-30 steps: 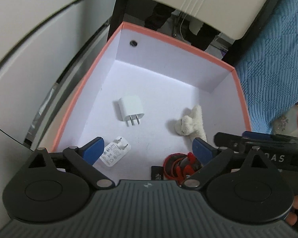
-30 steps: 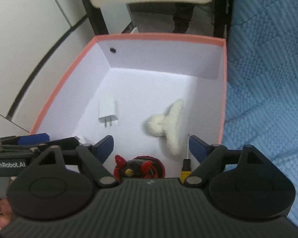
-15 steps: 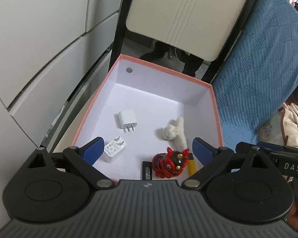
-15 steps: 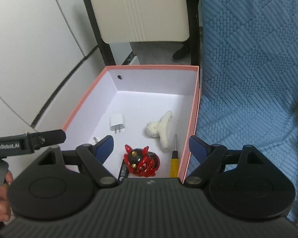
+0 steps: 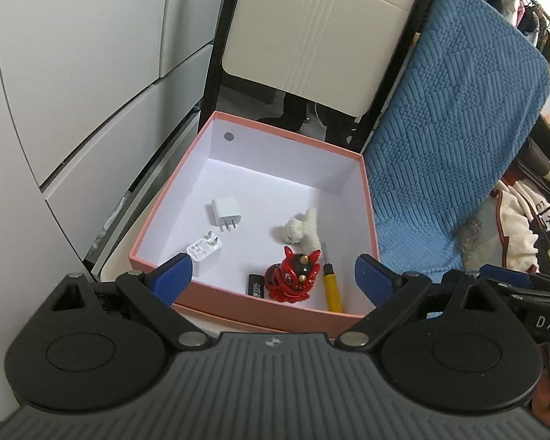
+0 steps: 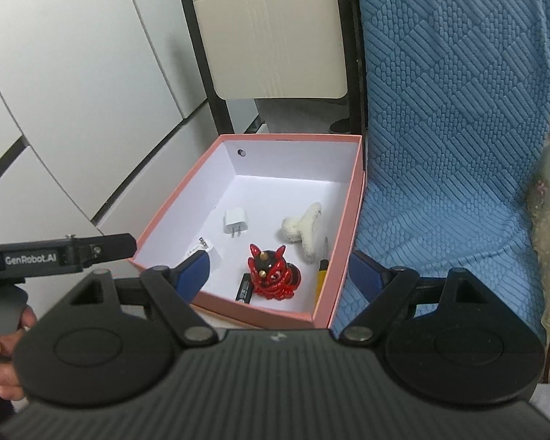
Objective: Organize rigid objects
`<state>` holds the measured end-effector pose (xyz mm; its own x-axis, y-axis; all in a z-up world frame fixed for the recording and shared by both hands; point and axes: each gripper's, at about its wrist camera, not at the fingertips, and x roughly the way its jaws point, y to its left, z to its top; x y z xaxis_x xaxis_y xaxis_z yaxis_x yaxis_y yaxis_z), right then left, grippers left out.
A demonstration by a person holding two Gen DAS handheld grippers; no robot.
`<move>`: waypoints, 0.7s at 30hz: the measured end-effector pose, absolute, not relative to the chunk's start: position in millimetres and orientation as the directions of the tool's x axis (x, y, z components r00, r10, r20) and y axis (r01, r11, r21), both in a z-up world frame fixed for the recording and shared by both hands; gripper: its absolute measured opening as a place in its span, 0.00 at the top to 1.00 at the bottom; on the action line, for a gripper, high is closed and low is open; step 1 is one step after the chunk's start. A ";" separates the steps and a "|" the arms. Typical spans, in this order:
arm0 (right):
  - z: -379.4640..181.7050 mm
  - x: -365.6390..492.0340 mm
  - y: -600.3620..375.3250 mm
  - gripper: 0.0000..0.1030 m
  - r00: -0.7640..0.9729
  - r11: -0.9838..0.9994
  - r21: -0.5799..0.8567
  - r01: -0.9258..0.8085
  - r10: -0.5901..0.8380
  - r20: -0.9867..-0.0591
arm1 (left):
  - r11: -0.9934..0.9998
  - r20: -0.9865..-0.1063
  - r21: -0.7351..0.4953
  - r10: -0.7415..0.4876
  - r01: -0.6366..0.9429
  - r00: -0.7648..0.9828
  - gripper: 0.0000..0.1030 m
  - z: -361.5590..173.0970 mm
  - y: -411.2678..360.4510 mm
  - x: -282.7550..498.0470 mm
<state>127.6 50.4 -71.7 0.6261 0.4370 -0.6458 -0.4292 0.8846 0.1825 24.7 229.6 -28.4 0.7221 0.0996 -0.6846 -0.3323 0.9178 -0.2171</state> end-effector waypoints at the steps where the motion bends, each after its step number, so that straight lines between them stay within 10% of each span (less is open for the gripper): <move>1: -71.5 123.8 47.4 0.18 0.628 0.885 0.183 -0.428 0.437 -0.644 | 0.919 -0.683 -0.216 0.099 -0.330 0.723 0.05 -27.6 227.0 21.5; 21: -85.2 86.9 22.3 0.15 0.643 0.904 0.157 -0.398 0.397 -0.655 | 0.939 -0.677 -0.176 0.102 -0.295 0.729 0.04 -26.0 203.4 -11.2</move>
